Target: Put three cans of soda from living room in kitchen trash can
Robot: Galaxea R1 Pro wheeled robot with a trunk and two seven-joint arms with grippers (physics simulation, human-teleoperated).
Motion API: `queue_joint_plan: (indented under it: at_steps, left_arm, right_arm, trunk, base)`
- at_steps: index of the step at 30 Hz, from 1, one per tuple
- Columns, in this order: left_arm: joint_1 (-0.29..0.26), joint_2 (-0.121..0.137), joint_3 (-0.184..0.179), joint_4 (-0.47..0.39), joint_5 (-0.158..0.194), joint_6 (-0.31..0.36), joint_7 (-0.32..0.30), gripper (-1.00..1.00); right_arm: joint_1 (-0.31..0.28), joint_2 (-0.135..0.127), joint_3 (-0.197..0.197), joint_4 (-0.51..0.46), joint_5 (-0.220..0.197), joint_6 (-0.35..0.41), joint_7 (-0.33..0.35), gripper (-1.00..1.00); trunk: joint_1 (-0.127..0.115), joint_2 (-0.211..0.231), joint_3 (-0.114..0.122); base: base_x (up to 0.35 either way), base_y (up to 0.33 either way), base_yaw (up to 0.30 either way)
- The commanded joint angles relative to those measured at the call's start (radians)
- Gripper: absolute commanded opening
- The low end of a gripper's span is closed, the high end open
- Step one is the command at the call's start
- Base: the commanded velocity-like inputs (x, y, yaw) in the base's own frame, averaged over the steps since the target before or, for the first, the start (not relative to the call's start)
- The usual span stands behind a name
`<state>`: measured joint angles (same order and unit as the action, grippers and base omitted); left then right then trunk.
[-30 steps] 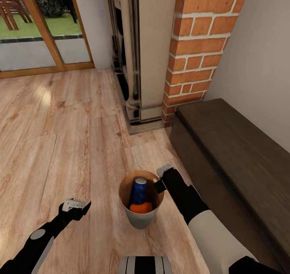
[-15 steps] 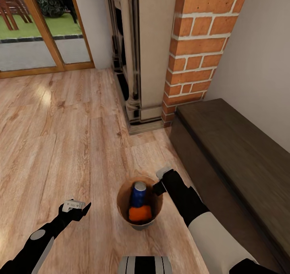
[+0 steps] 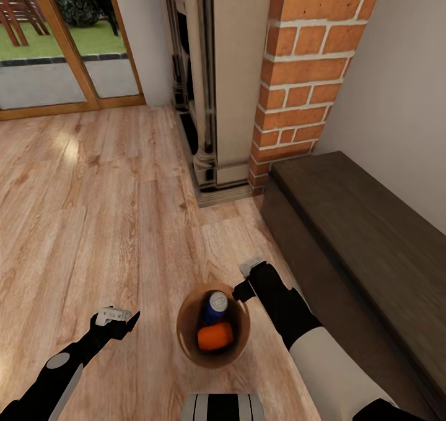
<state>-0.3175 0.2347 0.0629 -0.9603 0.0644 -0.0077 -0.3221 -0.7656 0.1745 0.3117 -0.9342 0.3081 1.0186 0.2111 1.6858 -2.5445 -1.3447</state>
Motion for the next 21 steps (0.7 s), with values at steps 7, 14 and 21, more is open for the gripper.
queue_joint_plan:
  at_steps: [7,14,21]
  left_arm:
    - [0.000,0.000,0.000,0.000,0.000,0.000,0.000,1.00]
    - [0.000,0.000,0.000,0.000,0.000,0.000,0.000,1.00]
    - [0.000,0.000,0.000,0.000,0.000,0.000,0.000,1.00]
  right_arm:
    - [0.000,0.000,0.000,0.000,0.000,0.000,0.000,1.00]
    - [0.000,0.000,0.000,0.000,0.000,0.000,-0.001,1.00]
    - [0.000,0.000,0.000,0.000,0.001,0.000,-0.003,1.00]
  trunk:
    - [0.000,0.000,0.000]
    - [0.000,0.000,0.000]
    - [0.000,0.000,0.000]
  base:
    - [0.000,0.000,0.000]
    - [0.000,0.000,0.000]
    - [0.000,0.000,0.000]
